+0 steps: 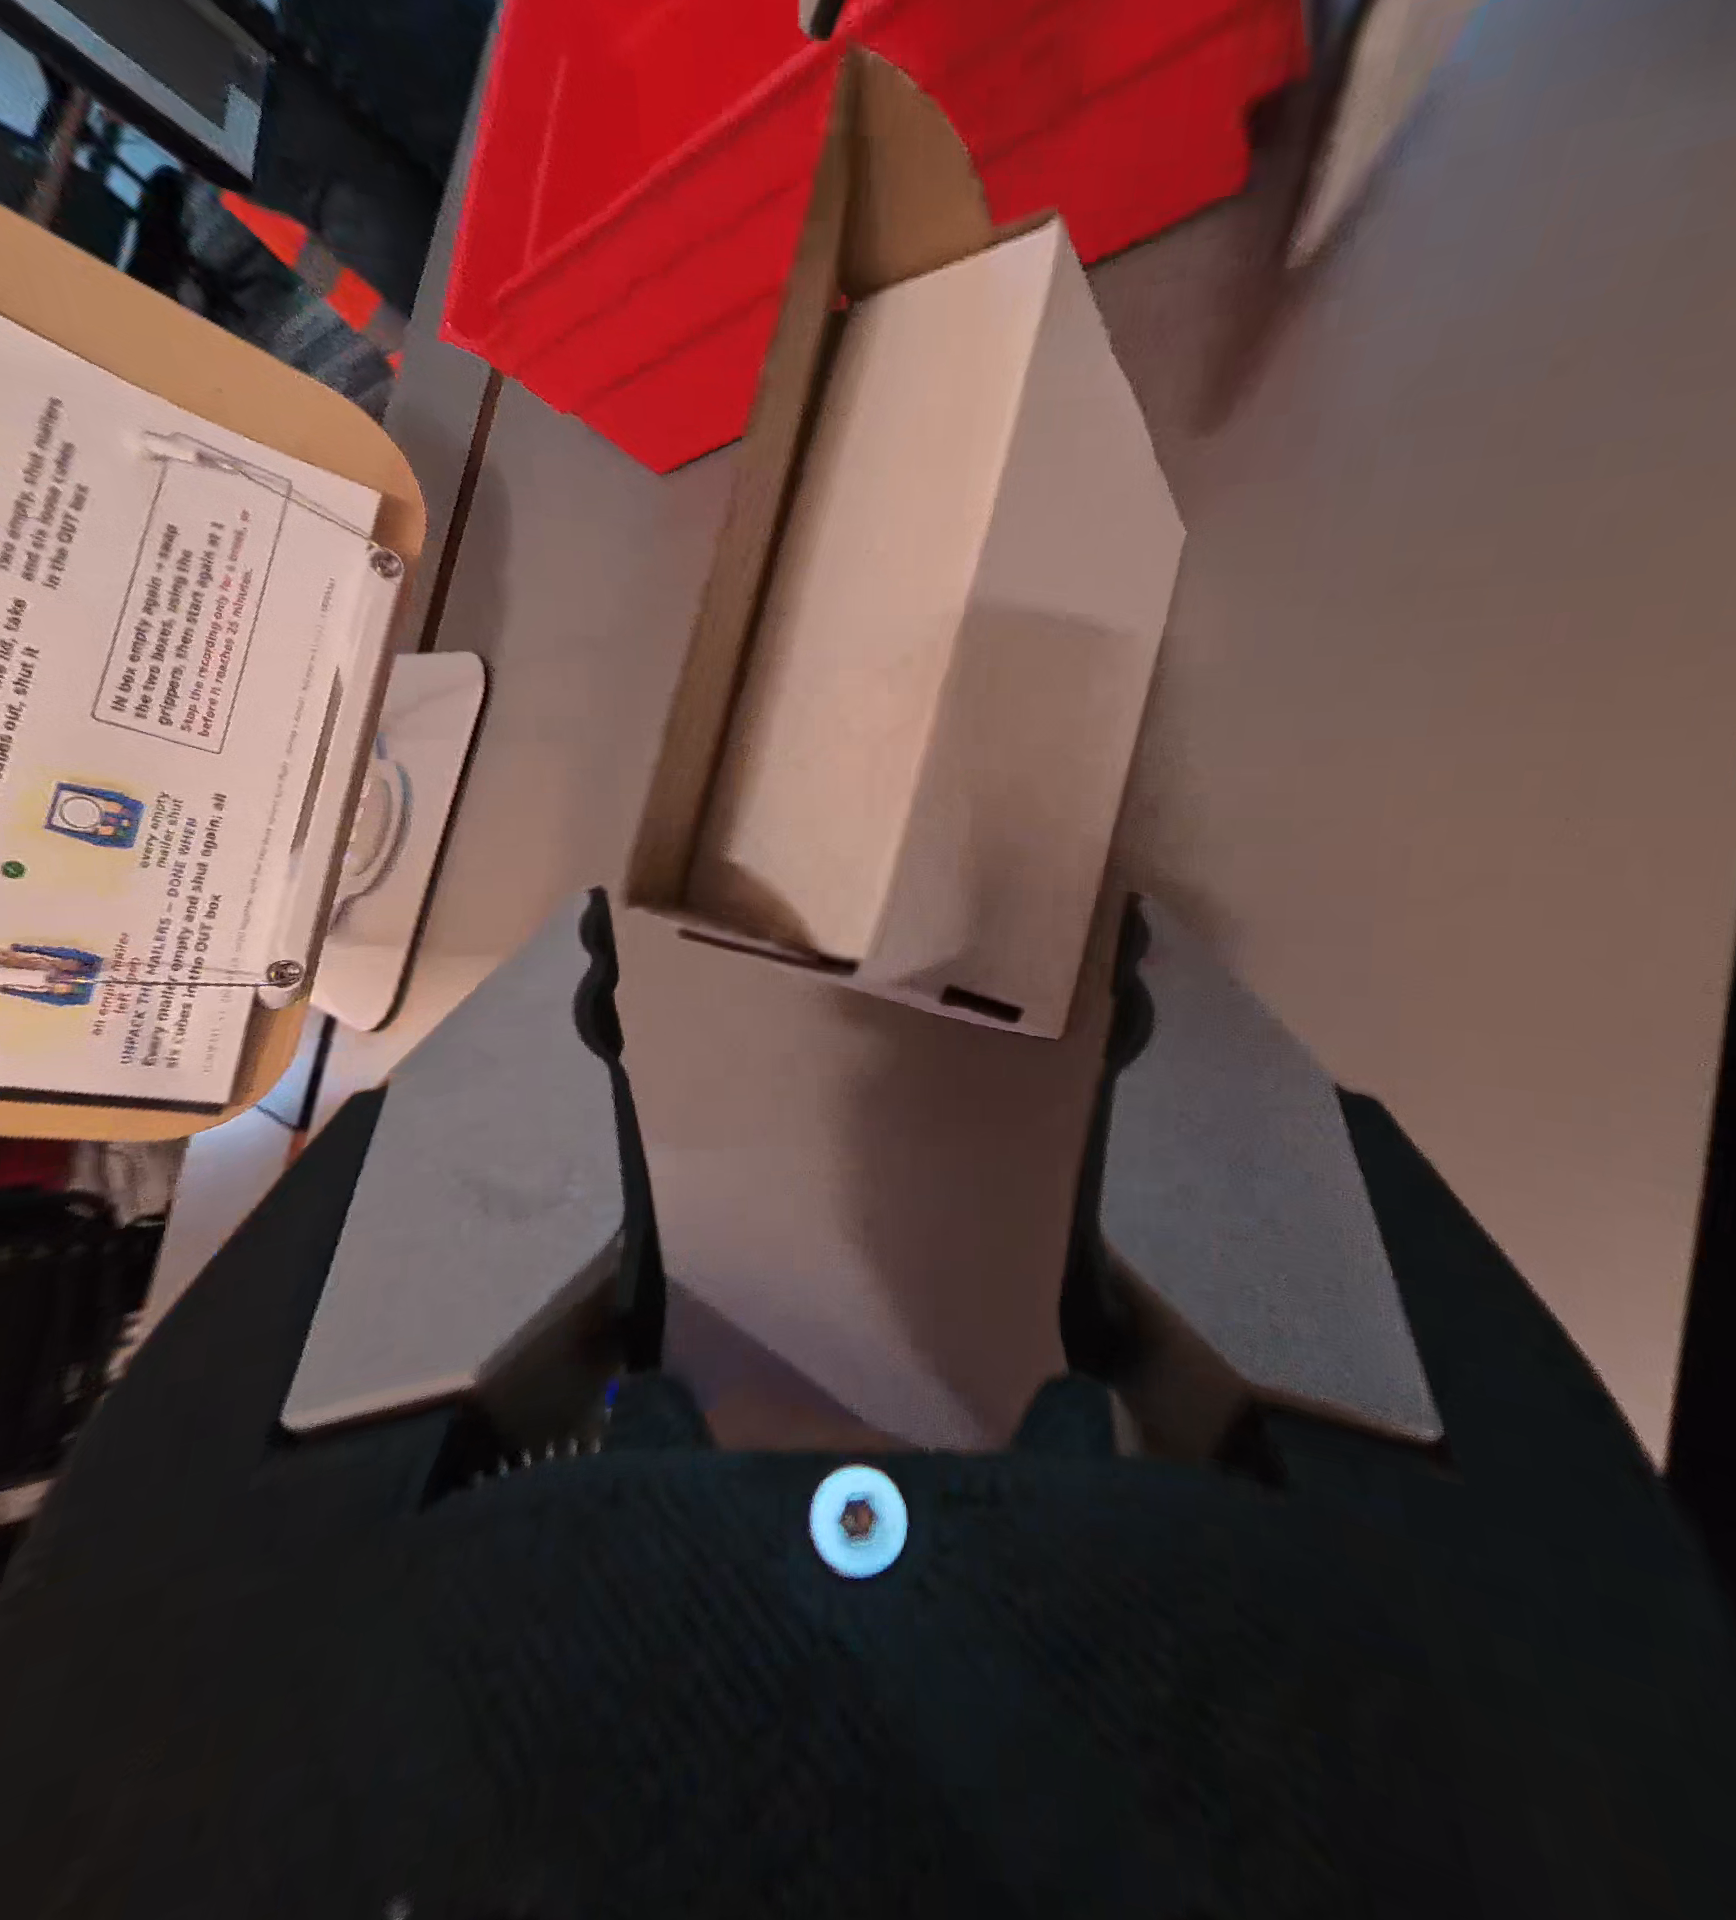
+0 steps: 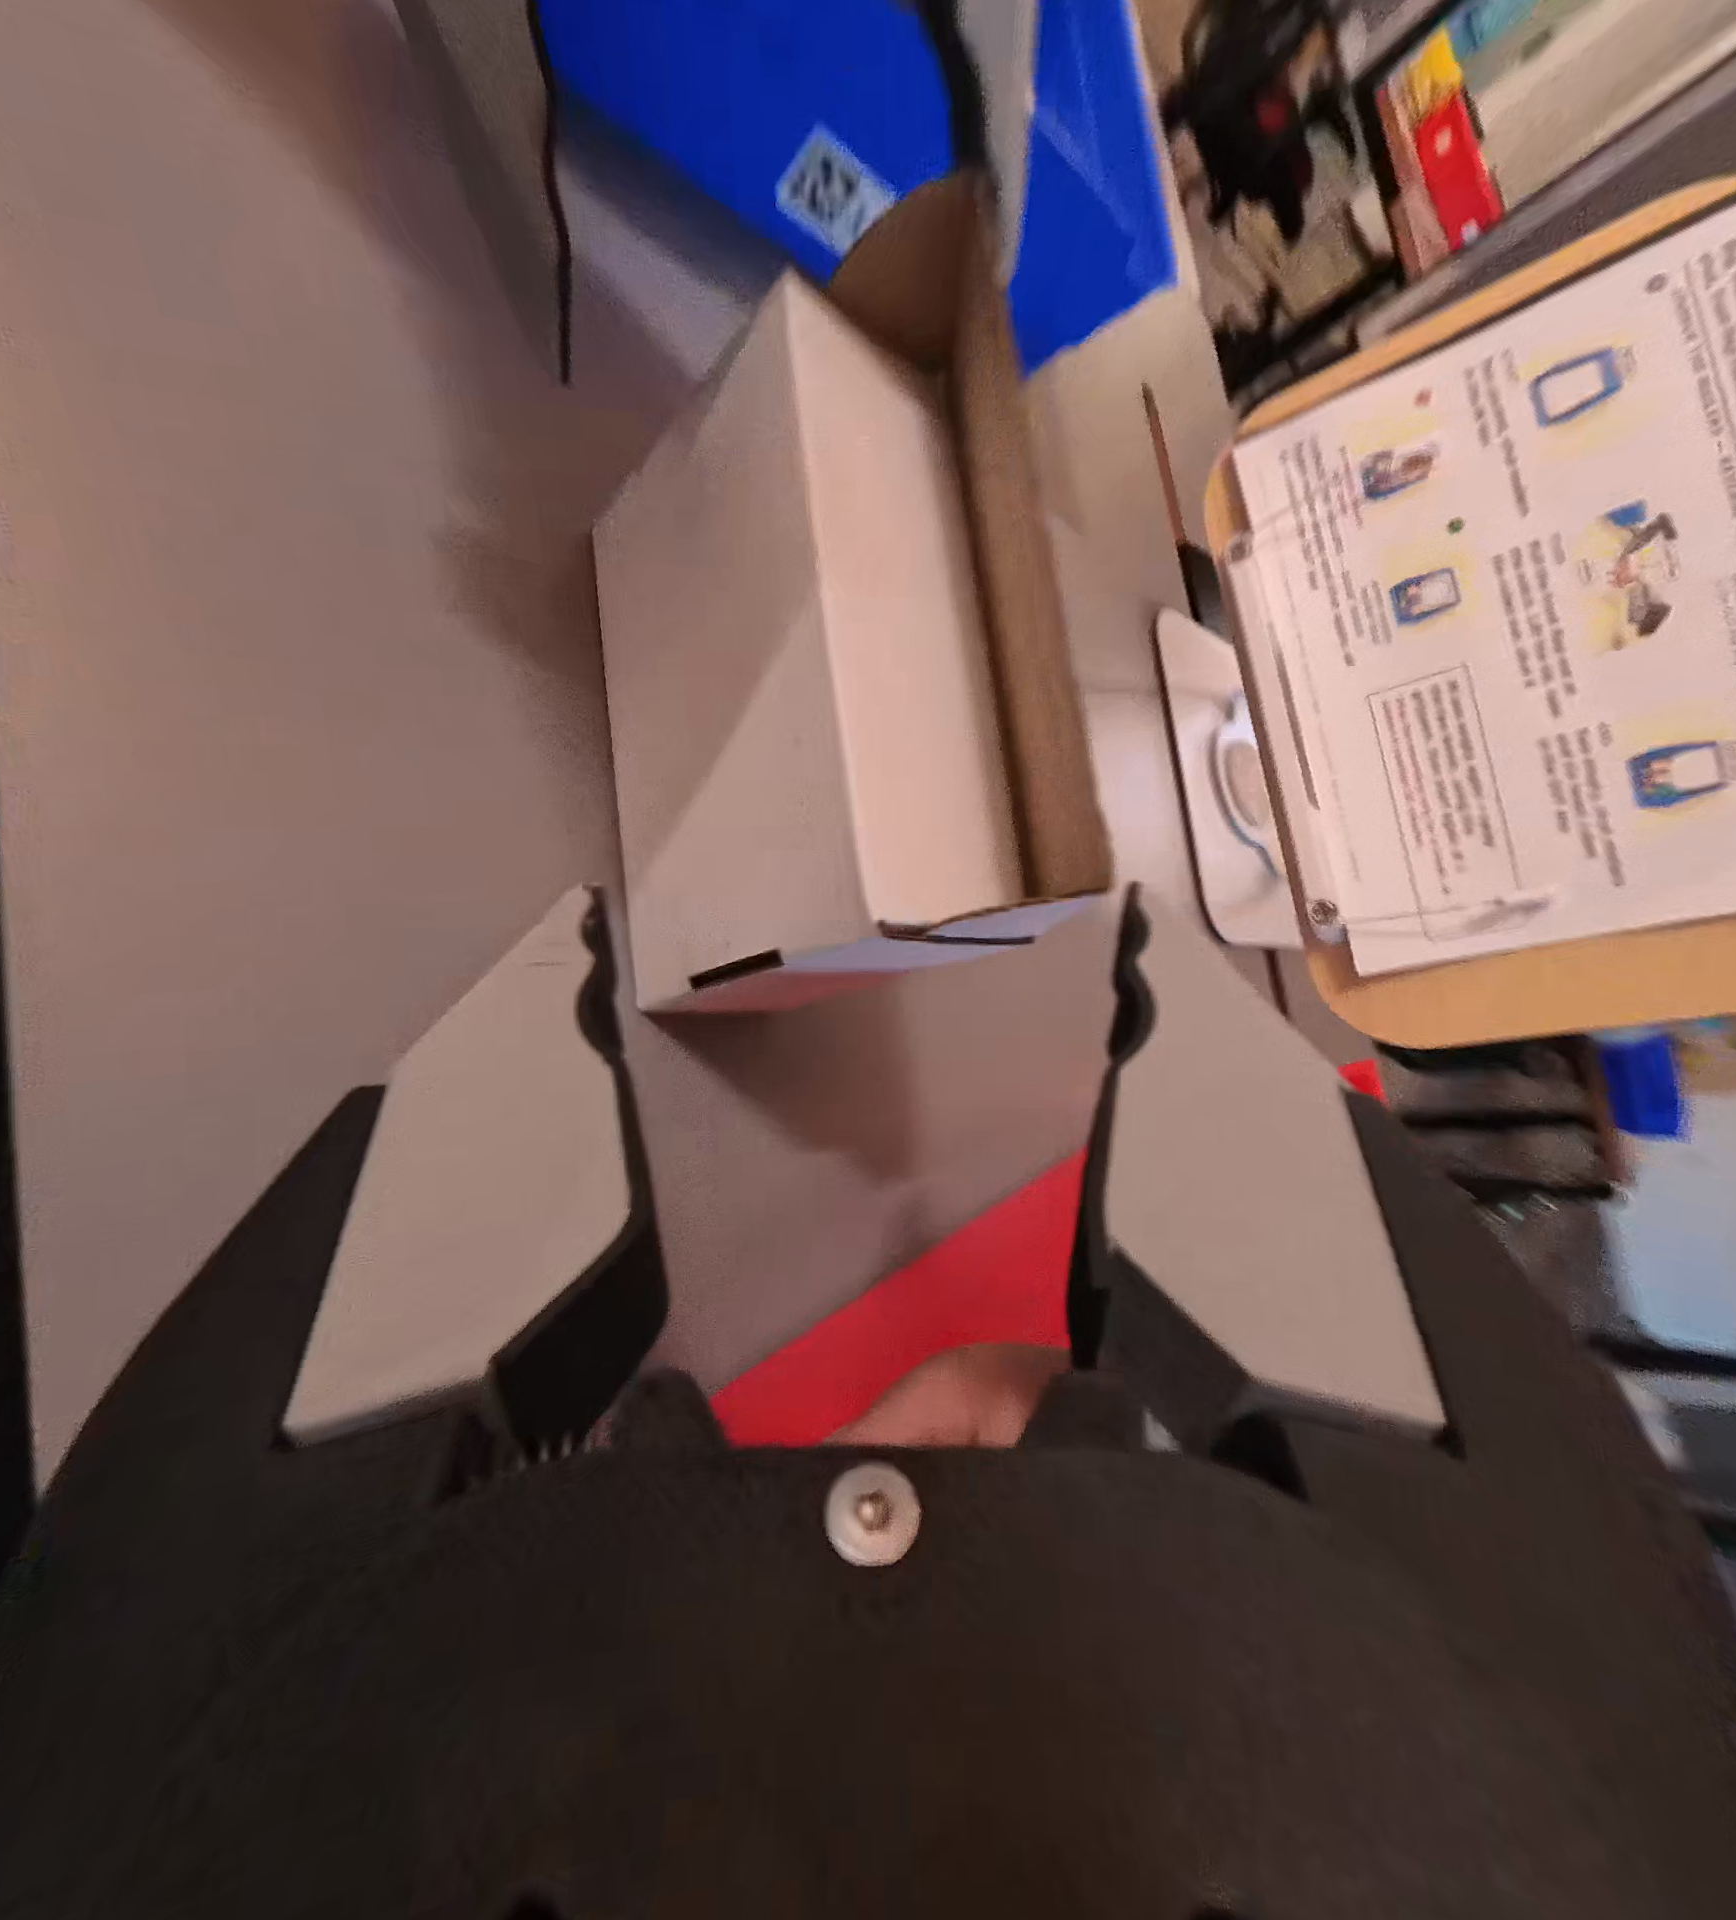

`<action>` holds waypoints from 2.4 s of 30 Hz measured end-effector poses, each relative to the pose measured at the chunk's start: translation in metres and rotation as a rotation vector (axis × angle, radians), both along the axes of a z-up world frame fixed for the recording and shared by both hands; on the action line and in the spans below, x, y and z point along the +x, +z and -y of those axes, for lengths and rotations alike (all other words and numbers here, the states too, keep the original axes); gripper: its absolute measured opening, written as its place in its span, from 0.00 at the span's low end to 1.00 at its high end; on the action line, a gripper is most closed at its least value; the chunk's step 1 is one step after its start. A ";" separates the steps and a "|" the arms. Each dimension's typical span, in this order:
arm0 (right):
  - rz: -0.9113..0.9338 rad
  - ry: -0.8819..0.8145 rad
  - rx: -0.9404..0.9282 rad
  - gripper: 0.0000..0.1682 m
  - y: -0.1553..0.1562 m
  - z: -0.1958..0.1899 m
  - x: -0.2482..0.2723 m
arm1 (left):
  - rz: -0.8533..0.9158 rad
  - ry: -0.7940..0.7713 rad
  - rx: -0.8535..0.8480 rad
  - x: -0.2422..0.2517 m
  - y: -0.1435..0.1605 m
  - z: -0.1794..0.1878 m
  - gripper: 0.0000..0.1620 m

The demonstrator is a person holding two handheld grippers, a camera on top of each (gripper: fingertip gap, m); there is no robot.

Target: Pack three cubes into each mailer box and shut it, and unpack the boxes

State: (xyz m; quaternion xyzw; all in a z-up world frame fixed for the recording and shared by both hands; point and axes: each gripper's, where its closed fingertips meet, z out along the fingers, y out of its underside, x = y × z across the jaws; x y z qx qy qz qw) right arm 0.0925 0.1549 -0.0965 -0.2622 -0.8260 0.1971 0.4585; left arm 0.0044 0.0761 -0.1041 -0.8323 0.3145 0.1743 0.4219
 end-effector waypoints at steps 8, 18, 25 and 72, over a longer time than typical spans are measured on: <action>-0.014 -0.204 0.307 0.81 -0.009 -0.007 -0.018 | -0.193 0.036 0.096 -0.002 0.002 -0.020 0.67; -0.008 -0.214 0.403 0.79 -0.029 0.002 -0.025 | -0.349 0.080 0.125 -0.002 -0.018 -0.023 0.75; -0.010 -0.208 0.416 0.56 -0.033 0.001 -0.022 | -0.363 0.090 0.130 -0.007 -0.021 -0.023 0.62; 0.021 -0.108 -0.150 0.45 0.018 0.019 -0.036 | 0.272 0.088 0.297 0.012 0.010 0.012 0.42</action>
